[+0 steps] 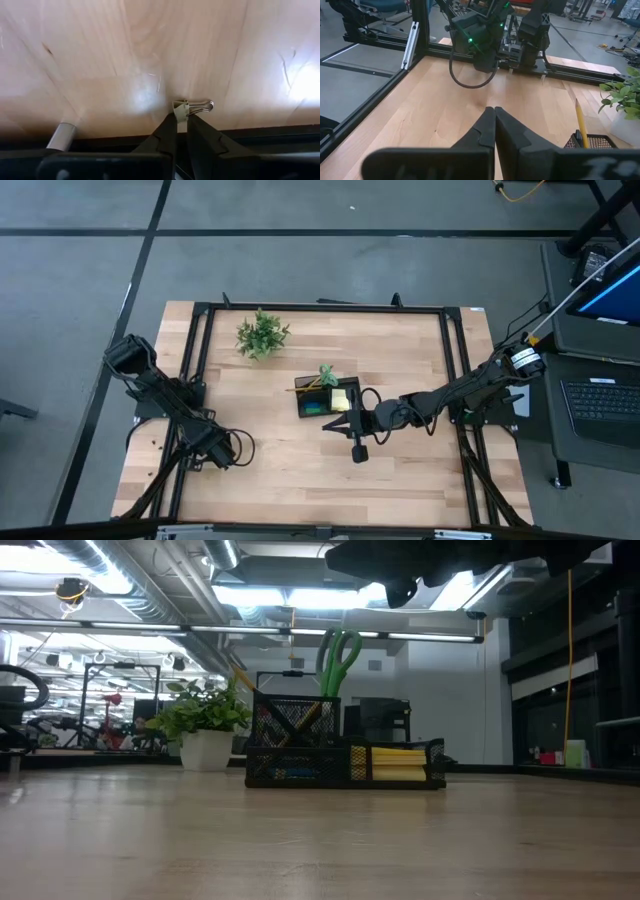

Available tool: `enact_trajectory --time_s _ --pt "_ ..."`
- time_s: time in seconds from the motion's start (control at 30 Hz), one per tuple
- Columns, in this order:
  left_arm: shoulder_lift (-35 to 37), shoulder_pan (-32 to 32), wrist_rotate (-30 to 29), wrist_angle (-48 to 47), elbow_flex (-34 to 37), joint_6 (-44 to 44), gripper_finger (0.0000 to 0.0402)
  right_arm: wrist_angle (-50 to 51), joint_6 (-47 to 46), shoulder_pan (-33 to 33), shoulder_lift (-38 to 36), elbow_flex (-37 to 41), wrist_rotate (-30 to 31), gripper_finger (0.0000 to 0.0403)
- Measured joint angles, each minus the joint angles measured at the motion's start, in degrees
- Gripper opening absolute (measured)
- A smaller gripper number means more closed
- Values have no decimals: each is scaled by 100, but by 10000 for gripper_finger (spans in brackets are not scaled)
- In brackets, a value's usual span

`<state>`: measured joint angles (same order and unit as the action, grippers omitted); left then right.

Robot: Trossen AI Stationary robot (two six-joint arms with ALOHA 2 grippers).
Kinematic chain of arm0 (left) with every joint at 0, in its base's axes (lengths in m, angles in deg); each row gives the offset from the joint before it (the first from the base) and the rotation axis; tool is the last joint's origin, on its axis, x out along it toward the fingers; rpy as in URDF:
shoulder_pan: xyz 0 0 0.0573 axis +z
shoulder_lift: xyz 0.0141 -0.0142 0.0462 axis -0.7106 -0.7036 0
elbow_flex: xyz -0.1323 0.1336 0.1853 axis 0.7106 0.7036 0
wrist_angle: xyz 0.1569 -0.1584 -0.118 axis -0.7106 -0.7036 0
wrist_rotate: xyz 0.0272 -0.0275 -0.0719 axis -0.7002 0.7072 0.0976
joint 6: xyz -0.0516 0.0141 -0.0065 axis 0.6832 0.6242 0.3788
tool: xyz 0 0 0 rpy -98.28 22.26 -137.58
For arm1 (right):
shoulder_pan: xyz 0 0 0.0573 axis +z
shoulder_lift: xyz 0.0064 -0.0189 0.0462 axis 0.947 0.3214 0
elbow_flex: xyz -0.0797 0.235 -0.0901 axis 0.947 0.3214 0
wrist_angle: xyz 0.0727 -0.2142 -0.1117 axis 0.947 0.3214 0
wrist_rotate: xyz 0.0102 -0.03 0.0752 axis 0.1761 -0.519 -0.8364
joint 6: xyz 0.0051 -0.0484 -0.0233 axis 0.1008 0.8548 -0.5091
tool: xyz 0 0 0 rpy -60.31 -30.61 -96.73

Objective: Pick and place office supplies into organizer
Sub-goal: Put the green binder clip into the black desk organizer

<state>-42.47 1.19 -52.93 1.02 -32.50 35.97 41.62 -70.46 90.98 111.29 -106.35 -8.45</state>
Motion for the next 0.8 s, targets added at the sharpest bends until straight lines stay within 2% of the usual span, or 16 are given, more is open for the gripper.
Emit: enact_trajectory --time_s 0.23,0.8 --pt "-14 2 -208 -64 -131 92 26 0 0 0 0 0 0 10" --pt "-17 64 -2714 217 -686 579 20 -31 -16 0 0 0 0 10"
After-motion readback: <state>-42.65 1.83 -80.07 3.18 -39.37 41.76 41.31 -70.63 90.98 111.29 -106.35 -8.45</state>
